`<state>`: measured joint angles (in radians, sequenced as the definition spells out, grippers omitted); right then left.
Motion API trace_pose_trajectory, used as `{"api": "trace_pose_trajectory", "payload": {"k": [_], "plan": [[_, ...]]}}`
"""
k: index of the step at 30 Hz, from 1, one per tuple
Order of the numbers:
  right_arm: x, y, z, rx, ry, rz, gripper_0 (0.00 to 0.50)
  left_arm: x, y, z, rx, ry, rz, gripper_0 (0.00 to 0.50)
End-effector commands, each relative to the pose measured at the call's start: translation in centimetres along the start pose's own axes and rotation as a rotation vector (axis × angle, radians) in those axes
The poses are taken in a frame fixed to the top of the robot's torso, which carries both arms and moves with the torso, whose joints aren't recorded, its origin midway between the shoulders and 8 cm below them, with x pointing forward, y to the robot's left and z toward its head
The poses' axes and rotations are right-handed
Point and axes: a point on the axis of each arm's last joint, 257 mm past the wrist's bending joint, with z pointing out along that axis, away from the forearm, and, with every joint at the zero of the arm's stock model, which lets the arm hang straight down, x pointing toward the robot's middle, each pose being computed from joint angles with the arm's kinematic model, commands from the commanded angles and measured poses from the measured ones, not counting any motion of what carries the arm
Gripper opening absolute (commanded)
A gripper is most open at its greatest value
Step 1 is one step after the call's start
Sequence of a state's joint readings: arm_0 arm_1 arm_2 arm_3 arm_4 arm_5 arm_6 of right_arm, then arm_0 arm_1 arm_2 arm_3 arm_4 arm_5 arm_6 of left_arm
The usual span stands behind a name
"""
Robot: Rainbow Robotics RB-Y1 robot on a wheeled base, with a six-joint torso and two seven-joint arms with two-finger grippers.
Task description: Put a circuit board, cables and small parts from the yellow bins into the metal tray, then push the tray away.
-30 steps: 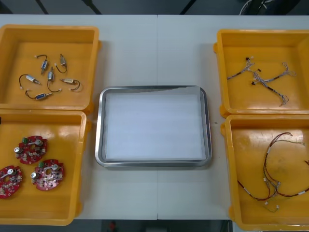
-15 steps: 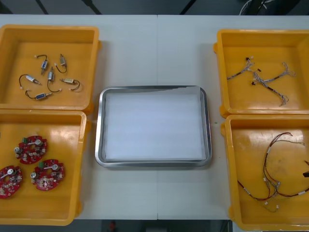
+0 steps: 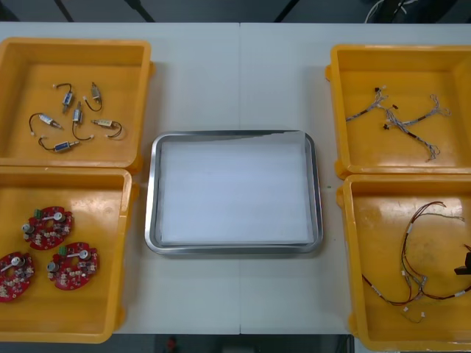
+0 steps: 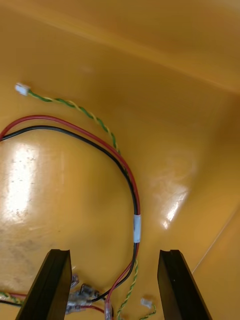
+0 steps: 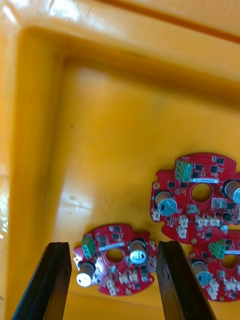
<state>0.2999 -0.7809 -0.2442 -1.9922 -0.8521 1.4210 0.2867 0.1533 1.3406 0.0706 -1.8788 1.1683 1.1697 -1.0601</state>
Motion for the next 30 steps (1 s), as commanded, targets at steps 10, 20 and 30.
{"api": "trace_pose_trajectory", "payload": {"k": [10, 20, 30], "plan": [[1.8, -2.6, 2.6, 0.035, 0.015, -0.062, 0.500, 2.8, 0.7, 1.9, -0.039, 0.052, 0.164, 0.500], [2.3, -2.8, 3.6, 0.030, 0.011, -0.060, 0.500, 4.6, 0.3, 3.4, -0.024, 0.074, 0.173, 0.500], [2.2, -2.7, 5.0, 0.006, 0.005, -0.056, 0.500, 5.5, 0.2, 3.9, -0.019, 0.086, 0.183, 0.500]]}}
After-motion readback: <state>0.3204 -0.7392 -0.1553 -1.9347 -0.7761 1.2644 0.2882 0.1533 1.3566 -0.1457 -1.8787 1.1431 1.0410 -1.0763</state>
